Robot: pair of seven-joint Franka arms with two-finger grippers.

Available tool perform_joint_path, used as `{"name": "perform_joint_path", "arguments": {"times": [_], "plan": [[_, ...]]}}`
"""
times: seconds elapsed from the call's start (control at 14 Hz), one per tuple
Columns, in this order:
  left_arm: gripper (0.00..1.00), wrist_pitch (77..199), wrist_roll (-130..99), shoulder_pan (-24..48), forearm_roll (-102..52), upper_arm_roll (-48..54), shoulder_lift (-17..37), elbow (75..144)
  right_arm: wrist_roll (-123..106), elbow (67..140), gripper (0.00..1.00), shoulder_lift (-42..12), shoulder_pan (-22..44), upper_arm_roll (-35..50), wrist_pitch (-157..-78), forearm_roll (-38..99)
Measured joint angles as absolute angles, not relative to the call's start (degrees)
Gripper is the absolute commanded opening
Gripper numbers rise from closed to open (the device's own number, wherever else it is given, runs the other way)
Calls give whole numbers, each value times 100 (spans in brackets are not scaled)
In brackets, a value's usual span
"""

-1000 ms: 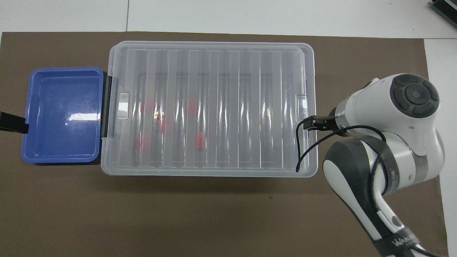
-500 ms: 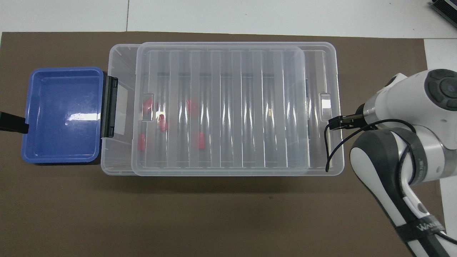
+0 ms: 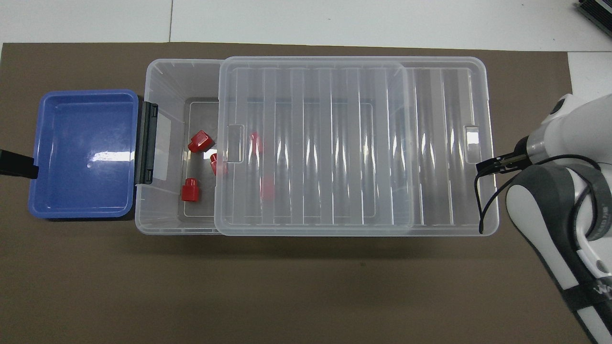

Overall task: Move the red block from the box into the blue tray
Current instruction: 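Slide the clear lid away from the blue tray with the right gripper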

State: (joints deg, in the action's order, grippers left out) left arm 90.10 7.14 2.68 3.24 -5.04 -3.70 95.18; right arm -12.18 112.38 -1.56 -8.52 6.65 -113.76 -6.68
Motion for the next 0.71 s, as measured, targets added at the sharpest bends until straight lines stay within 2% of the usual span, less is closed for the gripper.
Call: {"name": "perform_joint_path", "arguments": {"times": [0.71], "plan": [[100, 9010, 714, 268, 324, -504, -370, 9518, -2295, 11238, 98, -153, -1329, 661, -11409, -799]]}}
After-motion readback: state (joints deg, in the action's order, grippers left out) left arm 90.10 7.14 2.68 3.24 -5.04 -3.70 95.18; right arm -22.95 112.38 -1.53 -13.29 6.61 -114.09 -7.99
